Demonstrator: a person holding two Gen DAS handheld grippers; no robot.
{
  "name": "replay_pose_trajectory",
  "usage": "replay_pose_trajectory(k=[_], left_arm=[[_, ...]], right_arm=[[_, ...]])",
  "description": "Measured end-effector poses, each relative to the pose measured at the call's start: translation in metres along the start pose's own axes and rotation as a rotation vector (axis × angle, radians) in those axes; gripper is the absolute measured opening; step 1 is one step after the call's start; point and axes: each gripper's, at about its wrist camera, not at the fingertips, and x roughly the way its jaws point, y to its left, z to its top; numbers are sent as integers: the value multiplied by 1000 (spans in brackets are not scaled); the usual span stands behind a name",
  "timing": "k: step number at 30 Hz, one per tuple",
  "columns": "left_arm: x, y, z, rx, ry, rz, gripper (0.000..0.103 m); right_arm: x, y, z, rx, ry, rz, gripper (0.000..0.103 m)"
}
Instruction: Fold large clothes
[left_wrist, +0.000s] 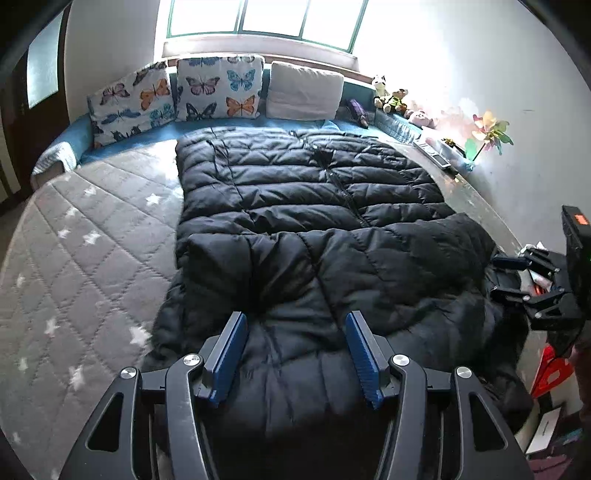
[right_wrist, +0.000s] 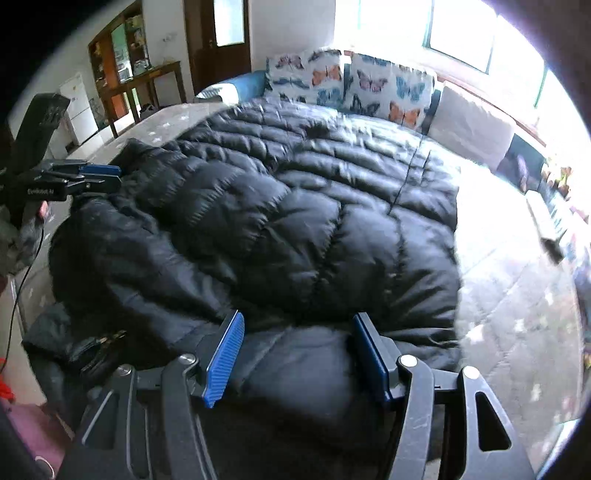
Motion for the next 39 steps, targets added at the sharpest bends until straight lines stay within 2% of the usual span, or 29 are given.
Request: replay_pose_trajectory(k=[3, 5, 7, 10, 15, 17, 23, 27, 30, 31, 32, 35, 39], left_arm=[[-29, -8, -14, 42, -14, 2, 60], [-43, -13, -26, 68, -10, 5, 66], [-55, -22, -44, 111, 2, 13, 71], [-65, -34, -75, 177, 45, 30, 71], [-67, -52, -123, 283, 113, 51, 71], [-63, -54, -139, 301, 138, 45, 71], [-52, -53, -176, 336, 185, 94, 71], [-50, -63, -189, 415, 136, 153, 71], [-50, -71, -194, 493, 77, 211, 71], [-50, -73, -193, 504, 65, 220, 71], [-51, -75, -193, 522, 41, 235, 71], [-49, -78, -191, 574, 3, 267, 71], [-39, -84, -193, 653, -2, 304, 72]], right_arm=[[-27, 12, -10, -73, -28, -7, 67], [-38, 21, -21, -135, -17, -7, 67], [-41, 29, -34, -197, 14, -4, 69], [-40, 49, -62, -341, 73, -26, 69], [-31, 76, -93, -508, 102, -14, 70], [-26, 88, -99, -574, 69, -25, 75], [-11, 111, -99, -673, 10, 11, 76], [-5, 105, -78, -568, 7, 76, 75], [-6, 91, -64, -444, 30, 116, 48], [-9, 86, -60, -401, 34, 139, 43], [-14, 79, -52, -349, 39, 175, 33], [-25, 69, -37, -270, 14, 198, 28], [-38, 61, -24, -171, -23, 227, 25]])
